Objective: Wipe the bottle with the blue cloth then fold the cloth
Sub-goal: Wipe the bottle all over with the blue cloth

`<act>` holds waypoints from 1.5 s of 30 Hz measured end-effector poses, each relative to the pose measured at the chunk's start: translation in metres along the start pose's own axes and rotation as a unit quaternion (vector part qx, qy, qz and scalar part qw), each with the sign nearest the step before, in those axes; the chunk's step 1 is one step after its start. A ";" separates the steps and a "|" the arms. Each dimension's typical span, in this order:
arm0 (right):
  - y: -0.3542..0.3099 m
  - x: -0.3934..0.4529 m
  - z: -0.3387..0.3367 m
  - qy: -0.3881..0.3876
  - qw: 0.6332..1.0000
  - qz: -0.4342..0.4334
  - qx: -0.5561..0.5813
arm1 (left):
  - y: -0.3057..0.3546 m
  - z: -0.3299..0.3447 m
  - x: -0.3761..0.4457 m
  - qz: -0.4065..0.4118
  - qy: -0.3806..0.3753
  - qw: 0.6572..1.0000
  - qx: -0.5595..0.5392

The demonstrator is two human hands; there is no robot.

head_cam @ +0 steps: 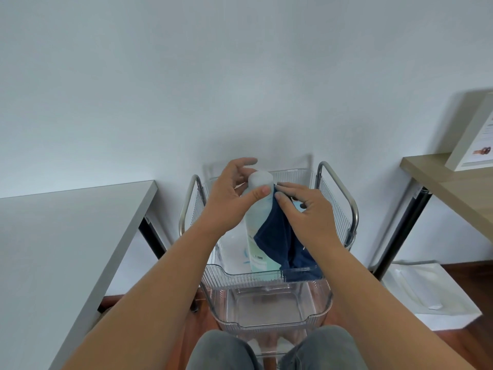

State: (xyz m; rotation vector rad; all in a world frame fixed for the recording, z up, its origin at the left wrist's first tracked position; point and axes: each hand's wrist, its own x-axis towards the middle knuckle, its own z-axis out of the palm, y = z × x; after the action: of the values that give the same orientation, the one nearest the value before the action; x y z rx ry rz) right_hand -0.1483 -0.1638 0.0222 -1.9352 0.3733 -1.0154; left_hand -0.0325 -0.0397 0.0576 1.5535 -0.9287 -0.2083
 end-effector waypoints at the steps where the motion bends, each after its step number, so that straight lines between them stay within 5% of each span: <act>1: 0.001 -0.001 -0.001 -0.002 1.000 -0.014 -0.011 | -0.001 0.002 -0.001 0.004 0.016 1.000 -0.013; 14: 0.007 -0.009 -0.006 0.026 0.945 -0.271 -0.181 | -0.005 0.016 -0.004 0.009 0.099 0.994 -0.039; 26: 0.002 -0.012 -0.005 -0.011 0.966 -0.213 -0.144 | -0.010 0.023 -0.005 -0.001 0.151 0.988 -0.029; 38: 0.004 -0.011 -0.019 -0.045 0.921 -0.258 -0.288 | -0.010 0.024 -0.005 -0.006 0.152 0.988 -0.016; 45: -0.007 -0.012 -0.013 -0.011 0.927 -0.276 -0.255 | -0.011 0.026 -0.006 -0.006 0.165 0.986 -0.020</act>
State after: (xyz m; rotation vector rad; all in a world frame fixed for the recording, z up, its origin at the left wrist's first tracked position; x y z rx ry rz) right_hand -0.1668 -0.1606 0.0255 -2.6088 0.0704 -1.3469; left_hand -0.0483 -0.0562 0.0395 1.5011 -0.6515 0.0237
